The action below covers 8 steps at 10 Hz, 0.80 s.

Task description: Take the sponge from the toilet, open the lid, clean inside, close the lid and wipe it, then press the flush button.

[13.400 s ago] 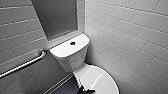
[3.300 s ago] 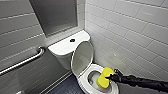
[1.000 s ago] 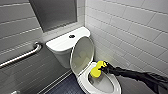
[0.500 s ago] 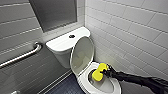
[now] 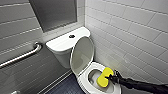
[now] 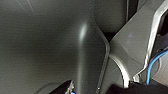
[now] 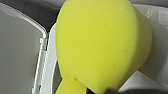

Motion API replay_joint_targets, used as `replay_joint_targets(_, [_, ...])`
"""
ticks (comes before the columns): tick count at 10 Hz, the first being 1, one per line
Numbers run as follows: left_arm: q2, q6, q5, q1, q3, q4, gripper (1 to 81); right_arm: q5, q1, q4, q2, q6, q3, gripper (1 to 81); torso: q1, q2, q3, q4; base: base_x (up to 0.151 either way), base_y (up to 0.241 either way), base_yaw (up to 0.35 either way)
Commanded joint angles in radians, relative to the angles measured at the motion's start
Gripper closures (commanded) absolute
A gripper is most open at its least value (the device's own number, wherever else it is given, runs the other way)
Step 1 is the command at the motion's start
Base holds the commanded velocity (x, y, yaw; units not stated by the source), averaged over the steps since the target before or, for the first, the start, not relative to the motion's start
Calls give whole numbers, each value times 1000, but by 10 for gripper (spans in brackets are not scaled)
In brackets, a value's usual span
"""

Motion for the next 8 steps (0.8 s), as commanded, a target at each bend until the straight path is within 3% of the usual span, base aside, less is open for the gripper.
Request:
replay_joint_targets(1, [-2,1,23,23,20,14,10,24,77,26,-101,11,105,811,0,0,0,0,0,0,0])
replay_joint_targets(8, [31,6,23,23,-8,15,10,179,-143,35,-282,11,221,811,0,0,0,0,0,0,0])
